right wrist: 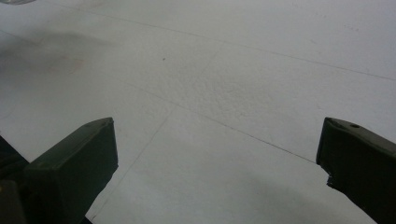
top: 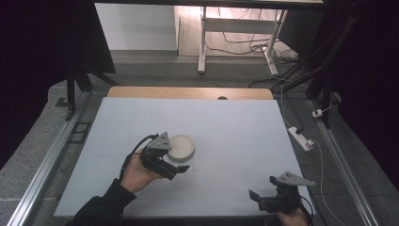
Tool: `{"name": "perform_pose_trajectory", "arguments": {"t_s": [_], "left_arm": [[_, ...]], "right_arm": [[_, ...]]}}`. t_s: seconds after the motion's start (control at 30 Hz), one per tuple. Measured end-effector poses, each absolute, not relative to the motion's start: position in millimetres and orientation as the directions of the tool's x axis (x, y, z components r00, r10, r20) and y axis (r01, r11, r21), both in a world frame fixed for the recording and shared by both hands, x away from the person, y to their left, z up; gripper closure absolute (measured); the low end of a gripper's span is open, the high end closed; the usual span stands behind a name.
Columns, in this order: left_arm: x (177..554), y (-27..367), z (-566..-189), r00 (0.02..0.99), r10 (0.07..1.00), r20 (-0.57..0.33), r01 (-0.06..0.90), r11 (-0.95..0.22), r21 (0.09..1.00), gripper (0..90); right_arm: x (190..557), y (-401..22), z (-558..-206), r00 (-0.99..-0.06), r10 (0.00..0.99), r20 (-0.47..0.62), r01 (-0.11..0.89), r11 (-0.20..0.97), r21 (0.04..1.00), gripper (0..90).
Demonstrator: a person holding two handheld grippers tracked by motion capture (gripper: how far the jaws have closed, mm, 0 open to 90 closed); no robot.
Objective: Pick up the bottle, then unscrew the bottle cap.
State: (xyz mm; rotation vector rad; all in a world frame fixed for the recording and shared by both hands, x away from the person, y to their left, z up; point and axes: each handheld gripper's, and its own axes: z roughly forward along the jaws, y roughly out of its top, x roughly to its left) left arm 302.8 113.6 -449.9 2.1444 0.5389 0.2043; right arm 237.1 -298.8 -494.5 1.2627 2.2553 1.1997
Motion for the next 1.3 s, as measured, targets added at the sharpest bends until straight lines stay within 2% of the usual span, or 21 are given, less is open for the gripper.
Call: {"name": "perform_pose_trajectory", "arguments": {"t_s": [0.57,1.1,1.3], "left_arm": [[302,115,-455,0.887,0.46,-0.043,0.305,-0.512,0.803,7.7],[301,112,-460,0.894,0.446,-0.043,0.299,-0.522,0.799,7.7],[302,111,-461,0.894,0.445,-0.047,0.301,-0.521,0.799,7.7]], "right_arm": [[236,-293,-483,-0.62,0.775,0.126,0.514,0.279,0.811,0.0],[238,-270,-467,-0.7,0.705,0.112,0.442,0.306,0.843,0.0],[242,-253,-456,-0.759,0.646,0.078,0.38,0.342,0.859,0.0]]}}
